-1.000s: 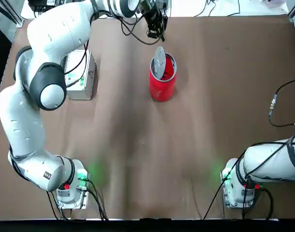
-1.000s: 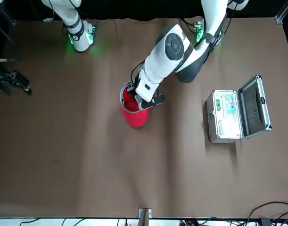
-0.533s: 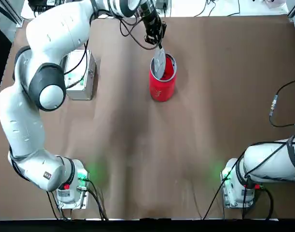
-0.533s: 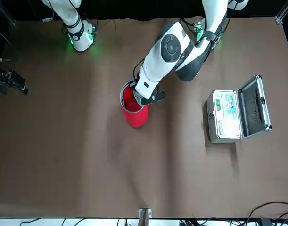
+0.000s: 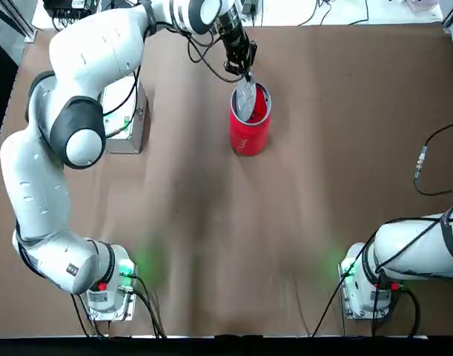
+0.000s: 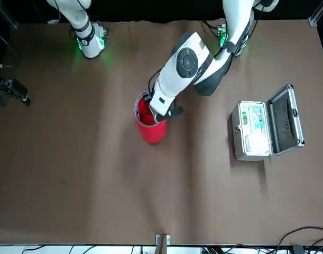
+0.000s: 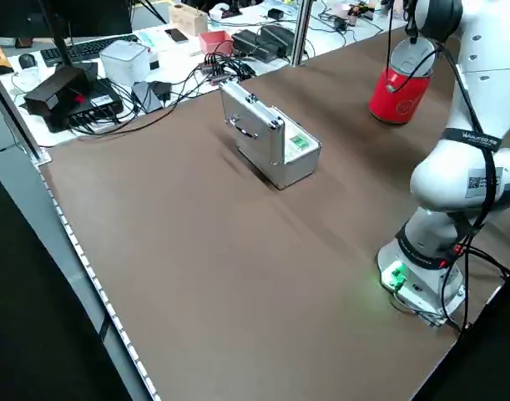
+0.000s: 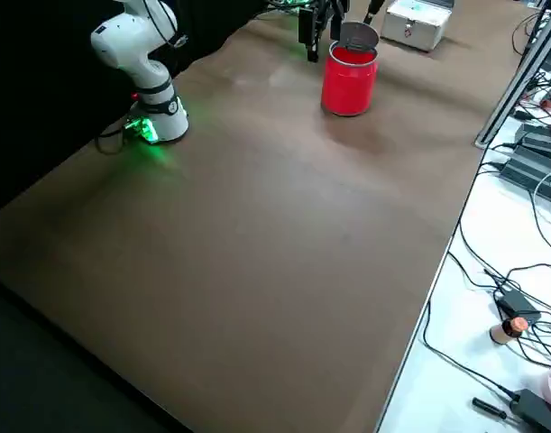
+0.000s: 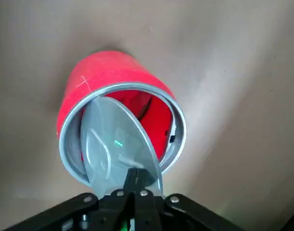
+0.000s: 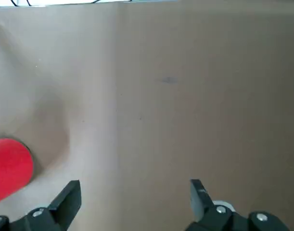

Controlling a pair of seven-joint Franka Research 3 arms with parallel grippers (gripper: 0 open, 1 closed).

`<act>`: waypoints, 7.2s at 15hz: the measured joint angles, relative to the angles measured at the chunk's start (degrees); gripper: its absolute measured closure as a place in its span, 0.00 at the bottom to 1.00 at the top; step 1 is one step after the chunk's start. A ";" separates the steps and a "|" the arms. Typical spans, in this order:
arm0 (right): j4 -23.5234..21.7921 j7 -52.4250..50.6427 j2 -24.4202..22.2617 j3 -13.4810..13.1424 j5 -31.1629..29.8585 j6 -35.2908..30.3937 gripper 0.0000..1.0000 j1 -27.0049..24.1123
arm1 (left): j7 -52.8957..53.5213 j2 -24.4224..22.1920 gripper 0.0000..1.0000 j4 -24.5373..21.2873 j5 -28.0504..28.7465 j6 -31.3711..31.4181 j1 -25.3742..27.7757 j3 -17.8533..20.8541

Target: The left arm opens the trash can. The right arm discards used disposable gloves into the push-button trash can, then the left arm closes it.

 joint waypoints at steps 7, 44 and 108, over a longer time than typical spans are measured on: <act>1.69 -0.29 -0.24 -0.31 -0.96 -1.08 0.00 -0.36 | 0.00 0.76 0.99 -0.17 0.40 2.43 -1.36 0.00; 3.77 -3.57 -0.42 -0.04 -1.76 -6.59 0.00 -4.53 | -1.49 6.23 0.99 -0.28 7.61 9.71 -5.89 0.06; 3.21 -2.52 -0.42 0.20 -1.72 -6.72 0.00 -4.52 | -2.88 7.36 0.98 0.00 9.60 10.02 -6.39 0.06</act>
